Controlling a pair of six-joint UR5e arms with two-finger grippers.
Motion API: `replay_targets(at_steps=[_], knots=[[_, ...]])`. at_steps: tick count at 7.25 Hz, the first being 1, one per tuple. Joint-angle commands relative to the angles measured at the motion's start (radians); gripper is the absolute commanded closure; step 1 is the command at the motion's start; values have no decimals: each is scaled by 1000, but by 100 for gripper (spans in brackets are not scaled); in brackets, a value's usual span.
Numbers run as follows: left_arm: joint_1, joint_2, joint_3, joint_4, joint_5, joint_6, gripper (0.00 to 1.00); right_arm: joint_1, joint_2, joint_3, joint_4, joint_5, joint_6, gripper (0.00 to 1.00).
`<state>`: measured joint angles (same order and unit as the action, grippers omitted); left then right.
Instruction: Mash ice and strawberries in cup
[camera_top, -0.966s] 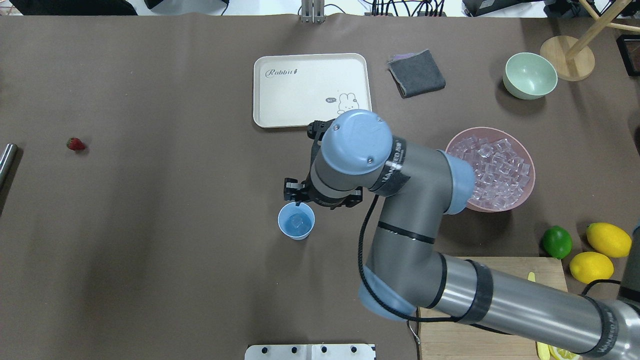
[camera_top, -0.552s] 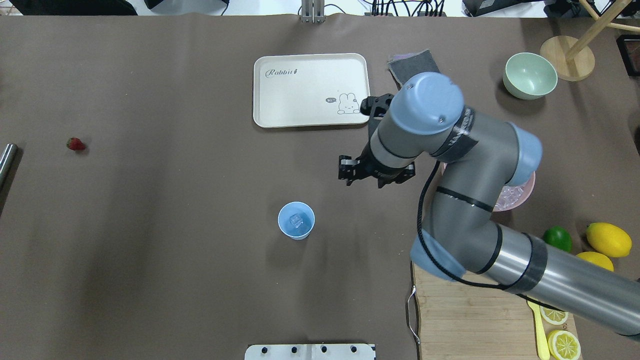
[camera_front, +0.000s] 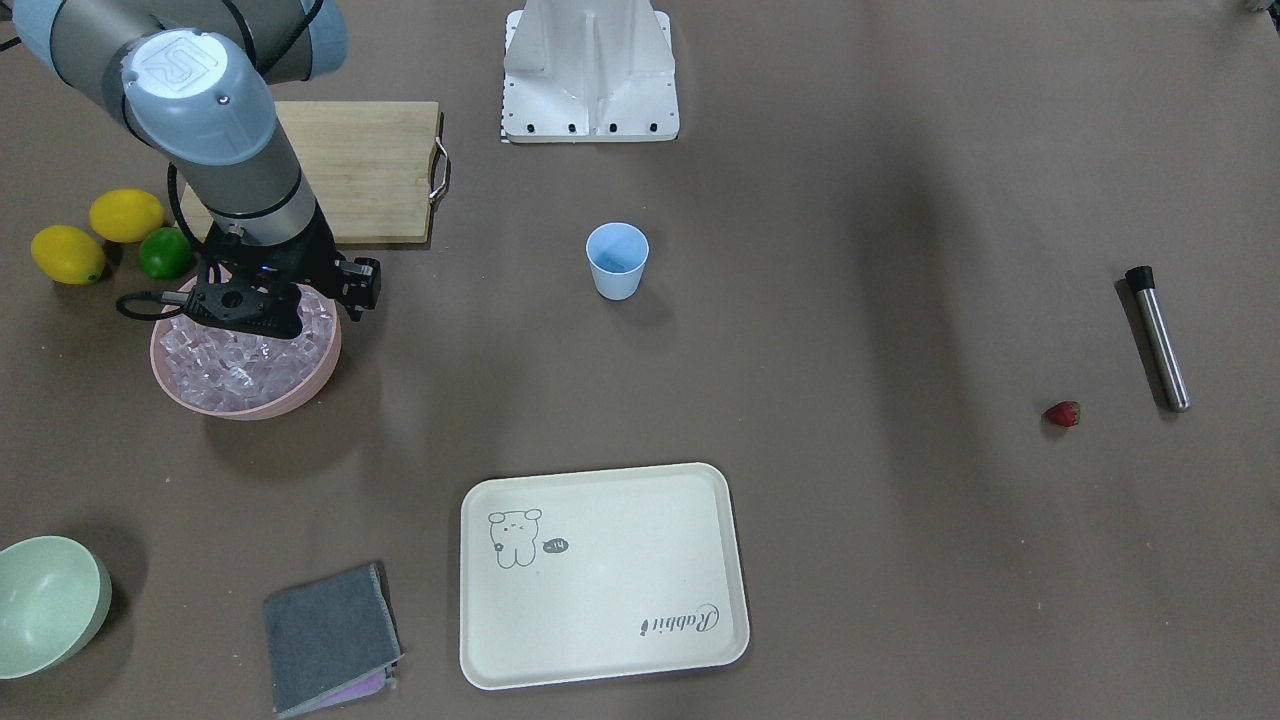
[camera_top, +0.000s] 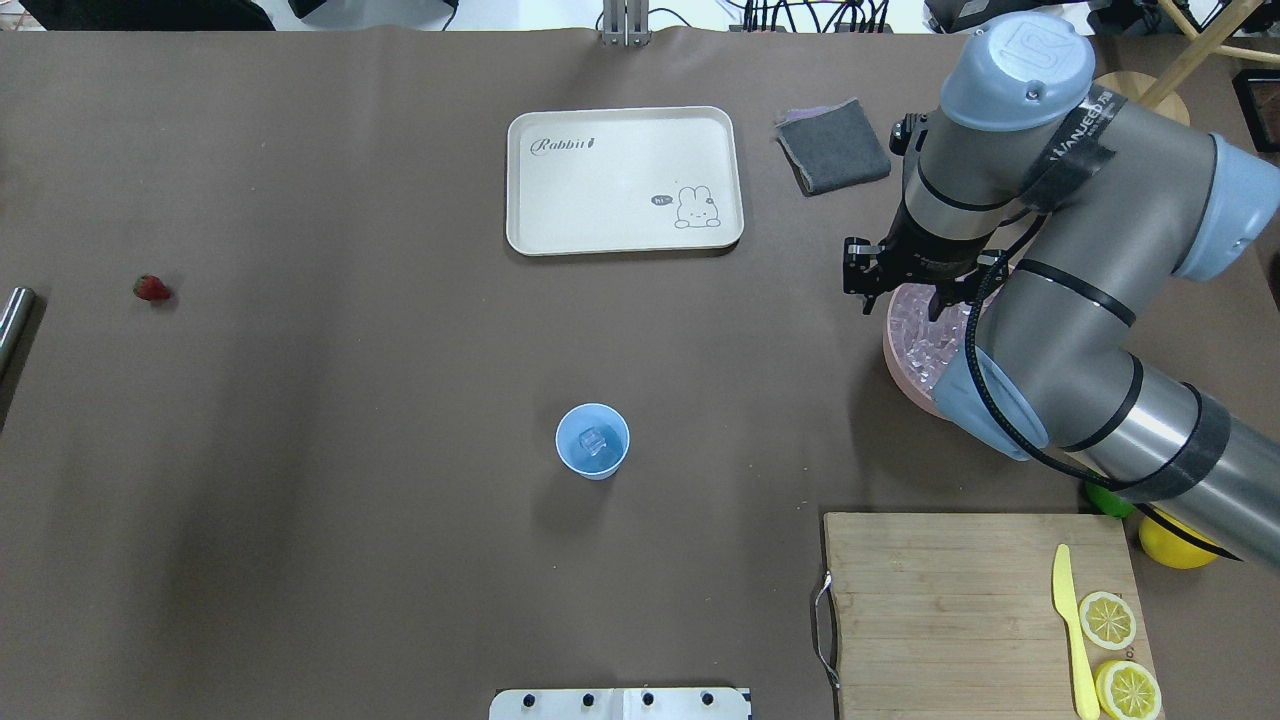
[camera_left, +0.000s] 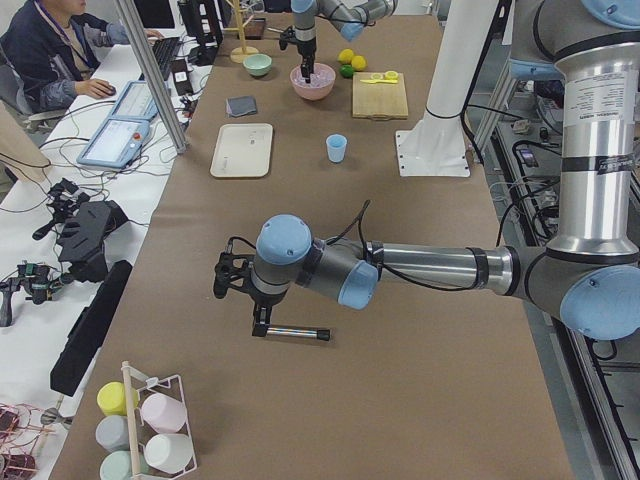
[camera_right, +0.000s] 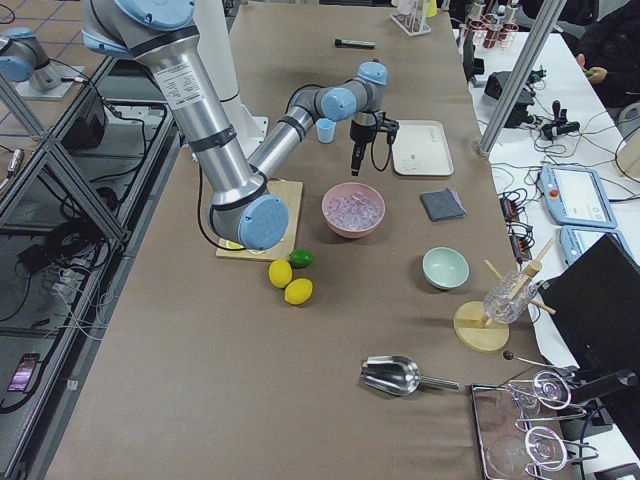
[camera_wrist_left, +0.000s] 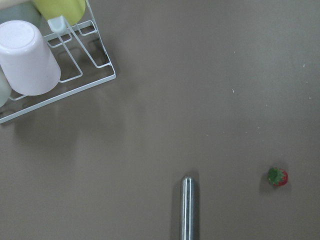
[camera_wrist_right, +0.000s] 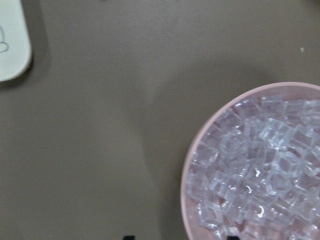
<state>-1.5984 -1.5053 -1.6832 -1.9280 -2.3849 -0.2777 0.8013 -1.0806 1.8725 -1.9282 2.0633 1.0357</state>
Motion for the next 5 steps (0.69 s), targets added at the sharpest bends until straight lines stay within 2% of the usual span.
replay_targets(at_steps=[1, 5], knots=[[0, 0, -3, -3, 0, 0, 2, -10, -44, 11, -40, -40, -34, 33], [0, 0, -18, -3, 0, 0, 2, -51, -139, 10, -46, -106, -97, 36]])
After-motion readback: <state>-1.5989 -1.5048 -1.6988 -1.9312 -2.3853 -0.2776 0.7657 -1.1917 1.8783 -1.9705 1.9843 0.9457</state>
